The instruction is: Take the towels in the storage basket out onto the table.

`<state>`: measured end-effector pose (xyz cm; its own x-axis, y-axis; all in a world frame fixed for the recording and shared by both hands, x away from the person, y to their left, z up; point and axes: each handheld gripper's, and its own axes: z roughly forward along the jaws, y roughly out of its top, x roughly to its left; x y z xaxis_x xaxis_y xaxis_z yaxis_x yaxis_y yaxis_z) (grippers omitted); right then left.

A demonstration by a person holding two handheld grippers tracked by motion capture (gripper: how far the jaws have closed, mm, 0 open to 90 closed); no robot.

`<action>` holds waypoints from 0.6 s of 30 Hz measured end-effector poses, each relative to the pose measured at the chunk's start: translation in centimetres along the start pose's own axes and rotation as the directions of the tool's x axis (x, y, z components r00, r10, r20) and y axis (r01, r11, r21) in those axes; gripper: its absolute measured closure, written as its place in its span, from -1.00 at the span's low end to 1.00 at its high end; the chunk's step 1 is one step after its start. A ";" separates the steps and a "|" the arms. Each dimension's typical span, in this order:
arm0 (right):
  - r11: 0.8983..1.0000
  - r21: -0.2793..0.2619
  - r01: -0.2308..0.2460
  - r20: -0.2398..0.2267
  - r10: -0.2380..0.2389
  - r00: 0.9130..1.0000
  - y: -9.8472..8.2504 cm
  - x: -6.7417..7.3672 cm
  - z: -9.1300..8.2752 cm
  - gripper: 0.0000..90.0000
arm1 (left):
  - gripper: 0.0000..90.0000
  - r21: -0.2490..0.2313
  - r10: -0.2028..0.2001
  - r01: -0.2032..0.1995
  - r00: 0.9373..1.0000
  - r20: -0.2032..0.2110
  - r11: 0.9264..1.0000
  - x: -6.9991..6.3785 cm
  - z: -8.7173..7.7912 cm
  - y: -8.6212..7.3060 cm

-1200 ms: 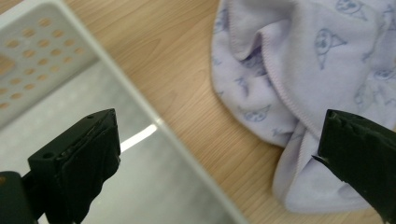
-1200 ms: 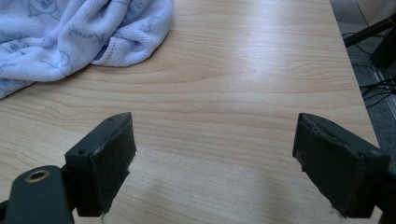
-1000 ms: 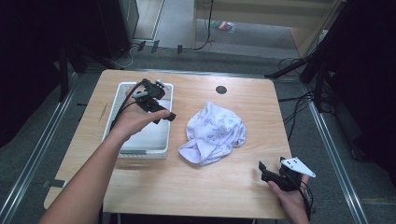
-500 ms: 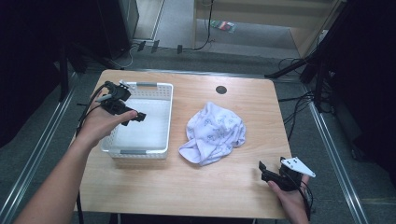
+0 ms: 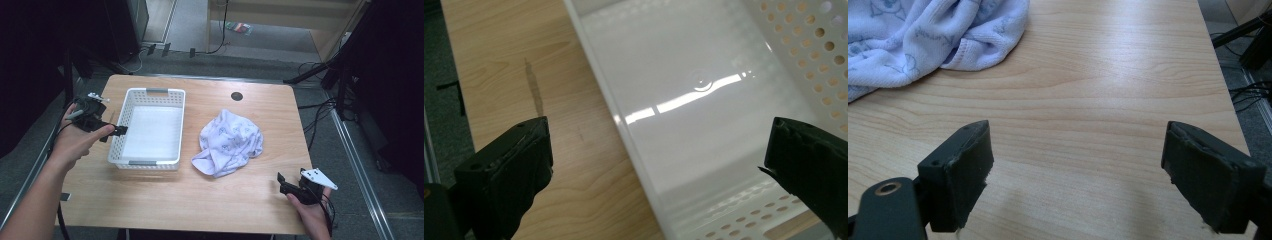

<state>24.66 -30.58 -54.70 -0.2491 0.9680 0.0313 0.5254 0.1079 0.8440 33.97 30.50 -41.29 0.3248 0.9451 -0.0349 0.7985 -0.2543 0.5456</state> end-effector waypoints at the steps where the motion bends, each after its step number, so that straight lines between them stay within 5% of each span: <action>1: 1.000 0.000 0.000 0.000 0.000 1.000 0.0 0.0 0.0 -0.71 | -1.00 0.001 0.000 0.000 1.000 0.002 1.000 0.3 -0.2 -0.3; 12: 1.000 -0.004 -0.004 0.007 0.004 1.000 0.0 0.0 0.0 -0.71 | -1.00 -0.069 -0.109 0.112 0.993 0.036 0.991 2.6 -0.8 -5.5; 18: 1.000 -0.002 -0.002 0.012 0.002 1.000 0.0 0.0 0.0 -0.71 | -1.00 -0.104 -0.154 0.162 0.985 0.077 0.981 2.7 -0.4 -8.2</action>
<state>24.65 -30.55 -54.71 -0.2383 0.9708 0.0265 0.5246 0.1057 0.8448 28.08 35.24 -45.51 0.2360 0.9543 -0.1834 0.7835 -0.0752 0.6169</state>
